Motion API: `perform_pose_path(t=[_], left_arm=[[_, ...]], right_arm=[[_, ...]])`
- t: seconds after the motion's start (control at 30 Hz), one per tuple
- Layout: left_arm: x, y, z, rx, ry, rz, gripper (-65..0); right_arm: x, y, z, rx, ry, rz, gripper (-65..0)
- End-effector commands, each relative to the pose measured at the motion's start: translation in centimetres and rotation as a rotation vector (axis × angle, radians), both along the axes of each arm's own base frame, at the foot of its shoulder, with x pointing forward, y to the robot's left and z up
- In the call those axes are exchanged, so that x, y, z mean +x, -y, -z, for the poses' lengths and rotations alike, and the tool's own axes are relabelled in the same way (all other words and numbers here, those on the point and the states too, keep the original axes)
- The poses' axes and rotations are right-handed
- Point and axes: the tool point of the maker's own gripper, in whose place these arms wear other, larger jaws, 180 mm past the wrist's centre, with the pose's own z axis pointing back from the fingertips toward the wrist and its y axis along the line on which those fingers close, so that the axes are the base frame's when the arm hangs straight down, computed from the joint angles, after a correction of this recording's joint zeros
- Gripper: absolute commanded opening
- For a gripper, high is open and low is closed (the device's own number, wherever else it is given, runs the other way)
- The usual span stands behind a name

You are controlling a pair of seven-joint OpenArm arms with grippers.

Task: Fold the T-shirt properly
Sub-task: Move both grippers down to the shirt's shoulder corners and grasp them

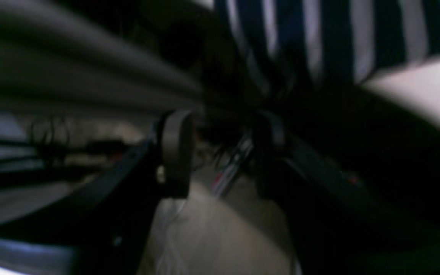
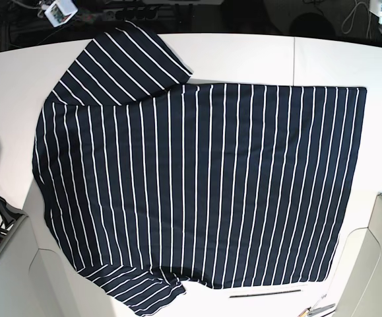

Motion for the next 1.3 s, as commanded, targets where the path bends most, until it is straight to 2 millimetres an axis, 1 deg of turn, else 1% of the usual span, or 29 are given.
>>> perform_pose_path(t=[0.0, 0.13, 0.2, 0.27, 0.3, 0.37, 0.43, 0.5, 0.7, 0.87, 1.0, 1.1, 1.27], left_arm=[[0.4, -1.0, -1.3, 0.031, 0.024, 0.002, -37.9], [2.7, -3.1, -4.2, 0.082, 0.131, -0.021, -37.9], [3.7, -3.8, -5.1, 0.103, 0.165, -0.016, -37.9], [4.5, -4.3, -5.6, 0.115, 0.19, -0.011, -37.9], [4.8, -4.4, -5.8, 0.117, 0.2, -0.007, -37.8], [5.4, -4.5, -5.9, 0.12, 0.211, 0.0, -37.1], [6.1, -4.6, -6.1, 0.125, 0.228, 0.008, -32.9], [6.6, -4.8, -6.3, 0.13, 0.24, 0.016, -29.8], [8.4, -5.3, -7.0, 0.147, 0.285, 0.042, -29.6], [10.4, -5.4, -7.8, 0.142, 0.334, 0.058, -28.8], [12.3, -5.6, -8.6, 0.145, 0.38, 0.085, -28.6], [13.6, -6.1, -9.0, 0.148, 0.409, 0.088, -21.9], [15.5, -7.1, -9.6, 0.148, 0.457, 0.076, -21.1]], right_arm=[[1.2, 0.2, -1.1, 0.016, 0.043, 0.018, -39.4], [5.2, 2.7, -2.3, -0.024, 0.154, 0.109, -39.3], [7.1, 4.1, -2.7, -0.049, 0.196, 0.17, -39.3], [8.4, 5.3, -3.1, -0.056, 0.213, 0.221, -39.3], [9.0, 5.9, -3.1, -0.065, 0.224, 0.243, -38.4], [9.9, 7.3, -3.0, -0.085, 0.238, 0.294, -33.0], [10.4, 8.7, -2.4, -0.105, 0.234, 0.353, -28.5], [10.5, 9.6, -1.6, -0.116, 0.219, 0.38, -27.7], [10.1, 11.4, 0.9, -0.109, 0.155, 0.453, -27.7], [9.9, 11.6, 2.1, -0.07, 0.116, 0.465, -27.7], [9.7, 11.2, 3.3, -0.034, 0.085, 0.467, -27.7], [9.4, 10.2, 4.0, -0.006, 0.045, 0.458, -27.7], [9.1, 7.9, 4.6, 0.033, 0.017, 0.419, -27.7]])
